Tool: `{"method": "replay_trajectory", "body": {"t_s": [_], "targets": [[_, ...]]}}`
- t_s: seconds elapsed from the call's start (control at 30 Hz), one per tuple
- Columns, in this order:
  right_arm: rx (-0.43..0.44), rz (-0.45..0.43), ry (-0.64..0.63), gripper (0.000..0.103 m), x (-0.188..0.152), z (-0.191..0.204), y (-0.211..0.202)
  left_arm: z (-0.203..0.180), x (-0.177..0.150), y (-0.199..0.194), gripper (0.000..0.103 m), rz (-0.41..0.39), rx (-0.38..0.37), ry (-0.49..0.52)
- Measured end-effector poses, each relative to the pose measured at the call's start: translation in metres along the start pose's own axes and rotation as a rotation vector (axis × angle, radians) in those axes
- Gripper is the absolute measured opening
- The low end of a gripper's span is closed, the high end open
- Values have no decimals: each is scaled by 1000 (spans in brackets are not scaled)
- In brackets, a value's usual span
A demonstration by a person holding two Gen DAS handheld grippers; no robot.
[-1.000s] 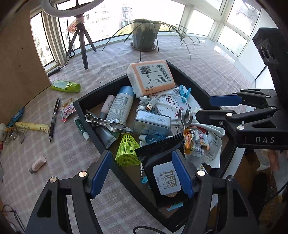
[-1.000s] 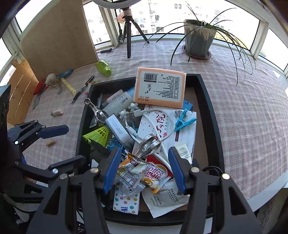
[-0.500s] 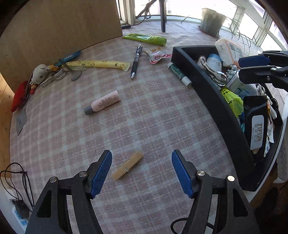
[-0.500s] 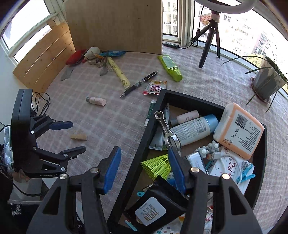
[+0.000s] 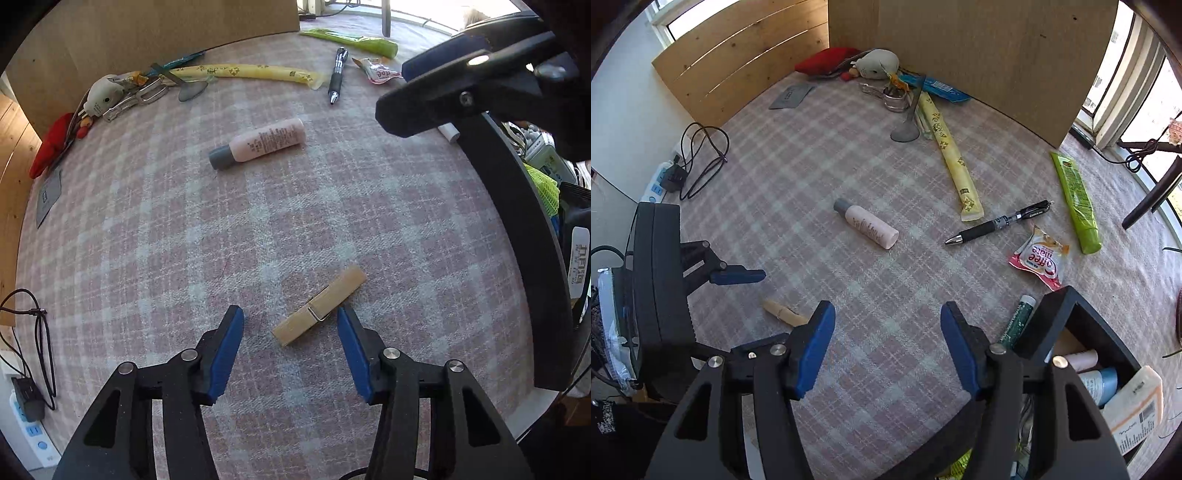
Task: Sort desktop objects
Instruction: 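Grasp the wooden clothespin with the left tool while the right tool grasps the pink bottle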
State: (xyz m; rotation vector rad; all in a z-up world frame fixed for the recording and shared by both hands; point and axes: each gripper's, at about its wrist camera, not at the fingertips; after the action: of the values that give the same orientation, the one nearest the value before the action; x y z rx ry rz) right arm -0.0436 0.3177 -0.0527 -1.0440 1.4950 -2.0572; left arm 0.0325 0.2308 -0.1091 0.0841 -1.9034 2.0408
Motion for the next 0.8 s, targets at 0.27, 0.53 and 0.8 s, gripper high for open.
{"method": "replay_trajectory", "body": {"t_s": [0.27,0.53,0.8], "targets": [[16,22,-79,59,31,4,41,15,0,2,22,-25,32,-203],[25,36,-127,59,54,10,74,51,-8,5,12,-11,85,-413],[36,17,-116,57,55,16,89,63,-20,4,12,-27,86,-510]]}}
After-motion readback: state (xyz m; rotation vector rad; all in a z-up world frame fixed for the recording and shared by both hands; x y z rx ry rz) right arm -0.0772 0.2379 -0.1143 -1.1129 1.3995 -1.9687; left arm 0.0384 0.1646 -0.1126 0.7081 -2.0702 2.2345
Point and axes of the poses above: each gripper's, at about its wrist camera, not at the fingertips, and y roughly the way its jaws point, z to its left, x to its top, and after that the axes turned 4 degrees about x, right-handed
